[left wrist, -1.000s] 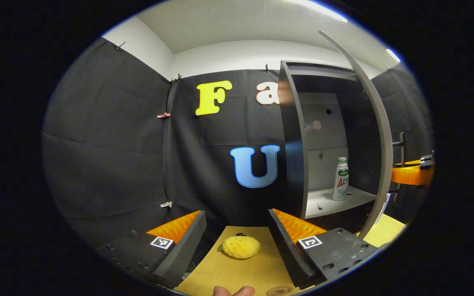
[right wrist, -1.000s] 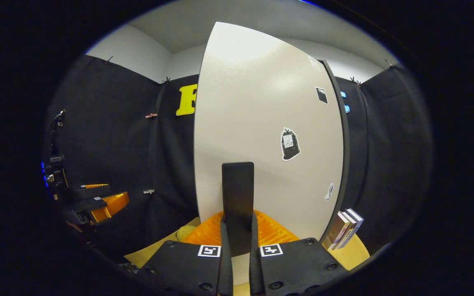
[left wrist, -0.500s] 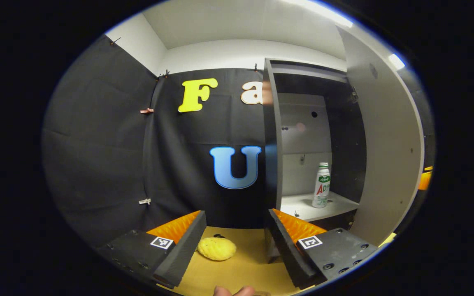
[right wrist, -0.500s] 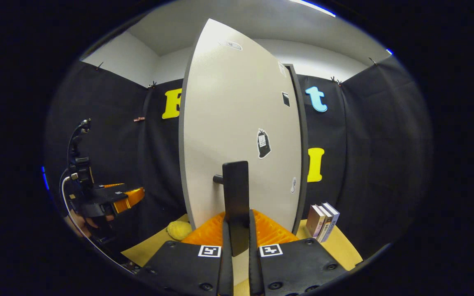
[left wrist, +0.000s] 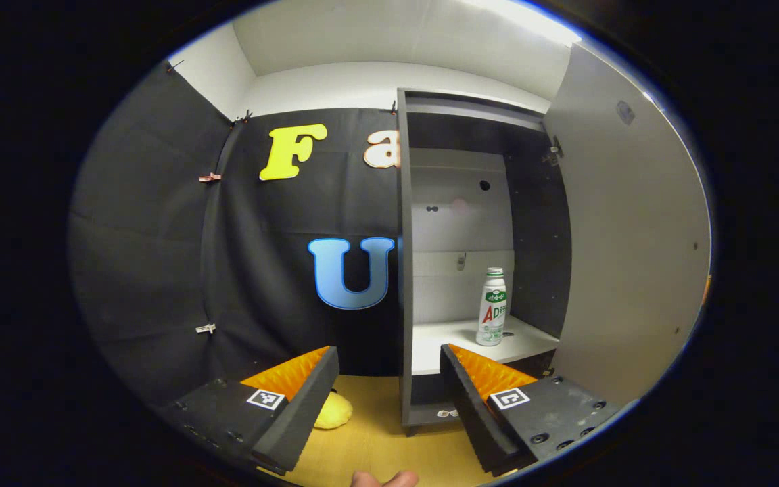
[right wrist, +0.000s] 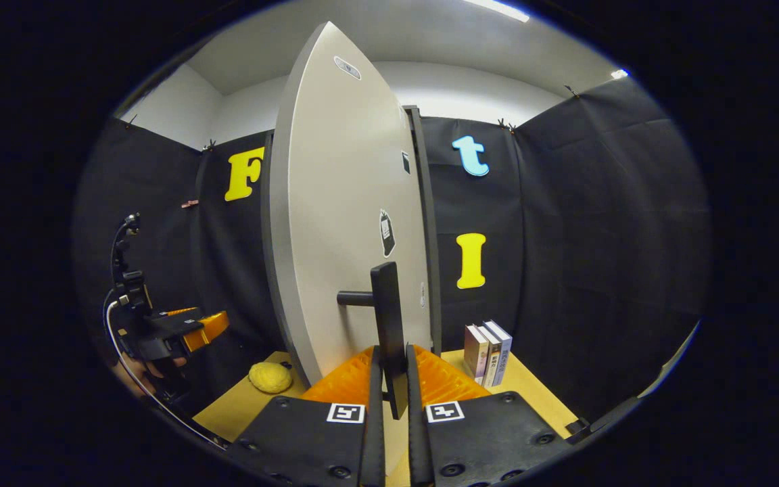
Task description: Open the cabinet door with the right hand, grasp the bottle in the cabinet with the left hand and place it on the coaster, then close the cabinet door with the right hand.
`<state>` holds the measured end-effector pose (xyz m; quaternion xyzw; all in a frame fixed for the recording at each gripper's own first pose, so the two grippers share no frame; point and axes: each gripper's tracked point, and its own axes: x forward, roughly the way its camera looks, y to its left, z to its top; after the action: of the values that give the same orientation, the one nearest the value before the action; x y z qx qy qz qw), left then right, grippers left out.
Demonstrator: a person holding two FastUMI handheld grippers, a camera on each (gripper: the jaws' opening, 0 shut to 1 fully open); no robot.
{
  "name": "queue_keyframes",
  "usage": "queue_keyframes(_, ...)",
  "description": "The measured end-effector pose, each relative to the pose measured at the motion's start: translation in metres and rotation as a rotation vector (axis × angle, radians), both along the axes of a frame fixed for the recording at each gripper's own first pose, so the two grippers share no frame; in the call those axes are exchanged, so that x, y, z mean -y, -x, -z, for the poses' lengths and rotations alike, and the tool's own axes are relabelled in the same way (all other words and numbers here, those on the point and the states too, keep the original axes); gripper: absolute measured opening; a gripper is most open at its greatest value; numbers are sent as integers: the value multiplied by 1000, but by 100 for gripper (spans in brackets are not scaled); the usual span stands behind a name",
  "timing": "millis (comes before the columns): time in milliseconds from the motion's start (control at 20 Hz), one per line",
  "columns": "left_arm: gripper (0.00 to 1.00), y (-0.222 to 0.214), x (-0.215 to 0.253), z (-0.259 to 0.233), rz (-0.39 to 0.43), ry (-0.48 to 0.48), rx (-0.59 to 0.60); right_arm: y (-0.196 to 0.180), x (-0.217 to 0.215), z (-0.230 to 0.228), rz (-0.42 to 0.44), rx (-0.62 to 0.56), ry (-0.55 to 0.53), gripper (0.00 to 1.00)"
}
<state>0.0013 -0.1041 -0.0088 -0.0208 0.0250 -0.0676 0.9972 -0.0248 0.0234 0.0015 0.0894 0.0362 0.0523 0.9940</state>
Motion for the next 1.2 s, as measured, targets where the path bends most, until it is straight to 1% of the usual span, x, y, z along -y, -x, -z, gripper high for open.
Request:
queue_keyframes(100,92,-1,9,-1,12,-6,2,2,16,1,29,-7,16,18)
queue_keyframes(150,92,-2,14,-2,17,-6,2,0,22,3,39,-12,19,16)
queue_keyframes(200,94,-3,18,-3,21,-7,2,5,29,2,47,-13,19,13)
queue_keyframes(250,92,-4,22,-3,25,-8,2,6,36,2,52,-15,12,13)
queue_keyframes(350,92,-8,33,-4,32,-14,1,10,48,2,55,-19,-6,13)
queue_keyframes(400,95,-11,38,-5,35,-16,1,9,52,3,57,-23,-17,13)
queue_keyframes(450,92,-13,44,-5,39,-19,2,3,57,6,58,-24,-26,13)
queue_keyframes(500,92,-15,49,-7,43,-21,3,0,62,8,60,-25,-32,13)
queue_keyframes(700,92,-21,76,-11,63,-25,14,-3,84,11,75,-24,-29,13)
queue_keyframes(750,94,-23,82,-11,70,-22,18,-3,86,11,73,-24,-30,13)
queue_keyframes(800,92,-25,89,-13,79,-14,24,-4,88,10,67,-23,-32,13)
queue_keyframes(850,94,-27,97,-14,89,-3,29,-5,87,11,57,-24,-33,13)
queue_keyframes(1000,94,-37,122,-16,118,21,32,-5,89,10,39,-23,-29,13)
queue_keyframes(1150,95,-56,154,-11,144,18,22,2,94,0,13,-12,-96,13)
queue_keyframes(1200,92,-63,166,-12,150,15,23,6,97,-2,0,-12,-112,4)
